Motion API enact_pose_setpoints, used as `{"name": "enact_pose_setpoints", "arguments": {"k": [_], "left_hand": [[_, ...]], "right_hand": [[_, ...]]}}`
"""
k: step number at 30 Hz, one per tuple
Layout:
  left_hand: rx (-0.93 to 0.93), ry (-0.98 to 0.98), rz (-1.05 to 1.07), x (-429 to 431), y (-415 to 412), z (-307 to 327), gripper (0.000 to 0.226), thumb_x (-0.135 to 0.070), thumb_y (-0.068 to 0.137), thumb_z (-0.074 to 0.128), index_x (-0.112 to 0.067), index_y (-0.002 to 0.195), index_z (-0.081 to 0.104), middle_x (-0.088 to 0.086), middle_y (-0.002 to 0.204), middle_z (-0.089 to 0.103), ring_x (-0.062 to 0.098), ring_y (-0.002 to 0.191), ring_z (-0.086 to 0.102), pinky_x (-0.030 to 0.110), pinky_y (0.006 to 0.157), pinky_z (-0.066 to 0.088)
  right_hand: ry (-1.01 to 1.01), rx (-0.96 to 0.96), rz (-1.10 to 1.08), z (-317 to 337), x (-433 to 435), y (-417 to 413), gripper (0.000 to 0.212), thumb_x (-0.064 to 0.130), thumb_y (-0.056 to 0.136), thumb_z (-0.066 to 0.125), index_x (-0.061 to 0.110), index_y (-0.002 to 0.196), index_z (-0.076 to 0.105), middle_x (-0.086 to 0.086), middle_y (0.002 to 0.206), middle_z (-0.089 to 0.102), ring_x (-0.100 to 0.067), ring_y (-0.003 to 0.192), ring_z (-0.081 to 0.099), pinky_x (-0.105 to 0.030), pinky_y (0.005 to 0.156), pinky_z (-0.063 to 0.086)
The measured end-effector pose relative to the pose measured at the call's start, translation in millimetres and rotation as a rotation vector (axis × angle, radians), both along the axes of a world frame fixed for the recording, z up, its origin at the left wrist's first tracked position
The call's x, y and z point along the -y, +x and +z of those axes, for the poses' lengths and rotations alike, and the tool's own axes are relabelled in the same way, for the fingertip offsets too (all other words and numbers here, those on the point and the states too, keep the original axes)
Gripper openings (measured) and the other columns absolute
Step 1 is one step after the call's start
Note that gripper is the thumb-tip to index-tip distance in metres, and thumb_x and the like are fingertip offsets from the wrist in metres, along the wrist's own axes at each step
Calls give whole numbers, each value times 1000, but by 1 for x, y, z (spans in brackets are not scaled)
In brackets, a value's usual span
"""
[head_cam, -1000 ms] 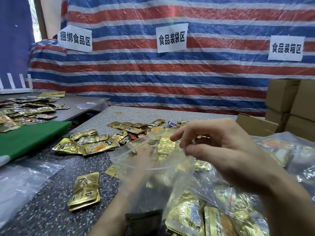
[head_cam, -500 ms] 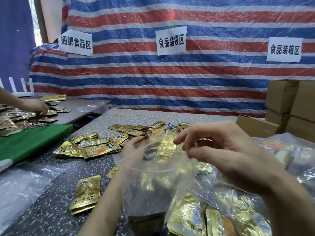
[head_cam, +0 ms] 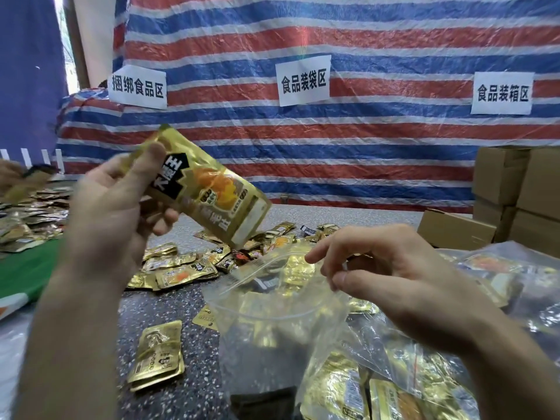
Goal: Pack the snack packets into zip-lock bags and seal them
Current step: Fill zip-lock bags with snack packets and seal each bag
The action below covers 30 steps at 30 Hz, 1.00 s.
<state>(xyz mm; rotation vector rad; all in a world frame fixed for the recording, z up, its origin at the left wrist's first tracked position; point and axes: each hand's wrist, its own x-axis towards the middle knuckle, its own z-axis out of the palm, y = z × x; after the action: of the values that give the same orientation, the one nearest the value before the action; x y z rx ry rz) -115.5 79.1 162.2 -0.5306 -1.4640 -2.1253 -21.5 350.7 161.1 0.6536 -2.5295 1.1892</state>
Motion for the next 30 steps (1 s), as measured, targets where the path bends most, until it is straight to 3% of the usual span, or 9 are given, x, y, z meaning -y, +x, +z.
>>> {"name": "enact_pose_setpoints", "arguments": {"k": [8, 13, 15, 18, 20, 23, 26, 28, 30], "left_hand": [[-159, -372, 57, -31, 46, 16, 27, -51, 78, 73, -26, 85, 67, 8, 71, 72, 23, 39, 58, 21, 33, 42], [-113, -459, 33, -56, 49, 15, 33, -42, 74, 68, -14, 88, 61, 9, 66, 70, 21, 39, 56, 20, 33, 38], [-105, -506, 8, -55, 49, 15, 32, -41, 72, 68, -16, 89, 61, 6, 65, 70, 14, 40, 56, 18, 35, 38], [-117, -649, -92, -52, 50, 13, 32, -39, 72, 68, -15, 92, 62, 4, 66, 70, 6, 44, 55, 16, 39, 40], [-138, -738, -150, -55, 47, 10, 31, -37, 74, 69, -14, 94, 63, 4, 69, 70, 7, 50, 59, 17, 44, 43], [-138, -910, -156, -60, 39, 4, 26, -36, 75, 75, -18, 93, 71, 1, 80, 74, 12, 70, 69, 24, 60, 53], [-91, -1195, -43, -62, 29, -2, 29, -52, 70, 77, -33, 92, 78, -16, 102, 68, -1, 97, 57, 28, 81, 46], [-36, -1281, 5, -60, 28, -3, 42, -73, 64, 64, -45, 92, 76, -26, 115, 57, -11, 110, 44, 24, 93, 40], [1, -1248, 10, -57, 30, -1, 55, -86, 65, 47, -46, 90, 76, -26, 110, 61, -11, 106, 51, 25, 93, 44]], "right_hand": [[17, -38, -2, -2, 2, -1, 12, 24, 74, 57, 17, 75, 68, 15, 101, 73, -1, 102, 66, -30, 83, 56], [50, -61, -62, -2, 0, -3, 12, 28, 73, 56, 23, 76, 66, -8, 98, 71, -24, 91, 68, -49, 84, 57], [15, -66, -84, -2, -1, -4, 12, 29, 73, 57, 24, 76, 67, -1, 98, 73, -18, 94, 68, -49, 86, 57], [-52, -74, -63, -2, 0, -4, 13, 28, 74, 58, 23, 75, 69, 16, 107, 73, 3, 104, 65, -34, 91, 56], [-72, -62, -20, -2, 4, -4, 12, 26, 75, 58, 20, 75, 68, 13, 106, 74, -3, 100, 67, -30, 85, 57], [-32, -90, -28, -1, 7, -3, 11, 27, 75, 57, 20, 74, 66, 1, 86, 71, -16, 81, 66, -38, 71, 54], [-56, -68, -22, -2, 4, -5, 14, 26, 74, 58, 18, 73, 70, 15, 99, 70, -4, 97, 65, -19, 79, 54], [-68, -63, -22, -3, 2, -7, 15, 24, 73, 59, 16, 72, 71, 15, 101, 69, -2, 102, 64, -21, 85, 53], [-68, -68, -25, -4, 0, -8, 13, 22, 72, 60, 16, 71, 71, 12, 97, 68, -7, 100, 65, -25, 87, 53]]}}
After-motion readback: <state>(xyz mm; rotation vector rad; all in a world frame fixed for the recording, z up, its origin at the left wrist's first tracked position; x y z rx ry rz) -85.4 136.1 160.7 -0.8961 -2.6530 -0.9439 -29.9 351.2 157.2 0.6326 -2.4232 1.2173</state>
